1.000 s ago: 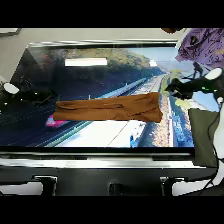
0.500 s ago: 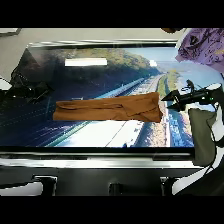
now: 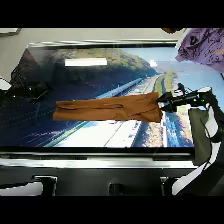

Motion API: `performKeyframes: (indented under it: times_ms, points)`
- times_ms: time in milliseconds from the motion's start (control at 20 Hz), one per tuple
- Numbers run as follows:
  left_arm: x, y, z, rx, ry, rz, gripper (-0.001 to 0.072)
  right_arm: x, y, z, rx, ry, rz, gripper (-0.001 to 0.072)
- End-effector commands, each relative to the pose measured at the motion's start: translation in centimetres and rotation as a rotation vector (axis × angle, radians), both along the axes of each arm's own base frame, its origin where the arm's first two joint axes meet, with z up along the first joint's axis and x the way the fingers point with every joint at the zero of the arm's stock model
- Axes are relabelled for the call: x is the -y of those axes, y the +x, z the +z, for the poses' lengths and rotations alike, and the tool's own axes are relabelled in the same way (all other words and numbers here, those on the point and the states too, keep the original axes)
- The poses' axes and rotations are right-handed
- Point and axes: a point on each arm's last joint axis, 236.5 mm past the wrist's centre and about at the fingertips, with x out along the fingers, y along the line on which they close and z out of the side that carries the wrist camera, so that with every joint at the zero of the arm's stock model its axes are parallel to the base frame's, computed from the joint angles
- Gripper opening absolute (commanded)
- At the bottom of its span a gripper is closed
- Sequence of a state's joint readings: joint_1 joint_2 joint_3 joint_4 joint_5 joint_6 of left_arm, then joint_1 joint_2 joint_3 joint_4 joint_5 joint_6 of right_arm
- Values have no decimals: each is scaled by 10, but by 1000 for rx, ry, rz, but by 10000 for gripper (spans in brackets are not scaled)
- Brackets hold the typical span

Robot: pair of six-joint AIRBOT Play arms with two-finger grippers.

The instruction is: Fold the clothes and pants, and hang the long-sleeved shirts on hangers.

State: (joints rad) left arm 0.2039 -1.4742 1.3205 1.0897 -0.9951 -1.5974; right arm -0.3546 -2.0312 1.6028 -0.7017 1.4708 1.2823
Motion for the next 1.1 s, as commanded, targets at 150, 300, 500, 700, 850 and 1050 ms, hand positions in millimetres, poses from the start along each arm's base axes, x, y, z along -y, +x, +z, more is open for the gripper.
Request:
performKeyframes:
  times_ms: [150, 300, 500, 700, 850, 1050]
  points:
    - [0, 0, 0, 0, -2, 4, 685, -34, -2, -17, 16, -68, 101, 424]
    - [0, 0, 0, 0, -3, 5, 674, -44, -2, -17, 23, -89, 126, 110]
    - [22, 2, 2, 3, -34, -20, 108, -32, 3, 20, 65, -158, 95, 25]
    - [99, 10, -3, 22, -107, -119, 13, -7, -9, 83, 113, -328, 59, 25]
    - [179, 12, -15, 29, -200, -179, 13, 11, -19, 131, 181, -449, 22, 25]
    - [289, -1, -36, 7, -349, -228, 13, 30, -39, 181, 246, -580, -25, 25]
